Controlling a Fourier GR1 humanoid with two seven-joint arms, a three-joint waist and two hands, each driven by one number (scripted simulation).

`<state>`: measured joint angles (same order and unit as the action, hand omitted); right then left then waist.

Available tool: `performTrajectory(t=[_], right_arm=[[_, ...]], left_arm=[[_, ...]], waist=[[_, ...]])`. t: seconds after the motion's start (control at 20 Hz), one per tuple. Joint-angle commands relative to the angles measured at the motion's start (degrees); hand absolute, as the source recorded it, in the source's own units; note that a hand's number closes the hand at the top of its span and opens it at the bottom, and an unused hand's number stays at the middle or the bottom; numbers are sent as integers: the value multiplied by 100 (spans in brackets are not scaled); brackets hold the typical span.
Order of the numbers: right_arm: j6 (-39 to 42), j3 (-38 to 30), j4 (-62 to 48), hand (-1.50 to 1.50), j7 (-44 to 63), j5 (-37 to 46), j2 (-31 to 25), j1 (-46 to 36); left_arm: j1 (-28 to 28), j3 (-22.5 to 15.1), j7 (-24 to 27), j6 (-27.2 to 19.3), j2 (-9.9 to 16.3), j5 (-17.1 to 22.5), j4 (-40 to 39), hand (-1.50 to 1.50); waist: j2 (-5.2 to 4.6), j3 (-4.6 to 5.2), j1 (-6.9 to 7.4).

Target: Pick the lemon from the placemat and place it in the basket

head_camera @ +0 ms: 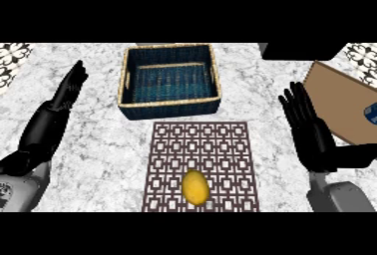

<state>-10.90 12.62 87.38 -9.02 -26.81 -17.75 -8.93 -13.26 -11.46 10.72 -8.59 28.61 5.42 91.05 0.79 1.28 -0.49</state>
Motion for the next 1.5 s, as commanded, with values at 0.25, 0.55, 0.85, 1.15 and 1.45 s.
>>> performTrajectory(t=[0.25, 0.55, 0.85, 1.15, 1.45], right_arm=[[-2302, 1124, 1580, 150, 314, 2174, 260, 832], [-3298, 3065, 814, -150, 872, 4369, 1120, 688], [-4466, 2657, -31, -150, 1961, 5928, 1162, 1193], [-4034, 2260, -228, -150, 3128, 6896, 799, 1693], [-2874, 2587, -85, -150, 4322, 7647, 753, 1955]], left_arm=[[822, 346, -569, -833, -1076, 705, -66, 0], [981, 56, -635, -779, -1392, 804, -105, 0], [1036, 279, -724, -874, -1252, 835, -40, 0], [1234, 262, -598, -947, -1268, 751, 26, 0], [1197, 236, -661, -906, -1231, 758, 155, 0]], waist=[[59, -82, -84], [11, -70, 88], [37, -13, -266], [32, 48, -389], [10, 37, -222]])
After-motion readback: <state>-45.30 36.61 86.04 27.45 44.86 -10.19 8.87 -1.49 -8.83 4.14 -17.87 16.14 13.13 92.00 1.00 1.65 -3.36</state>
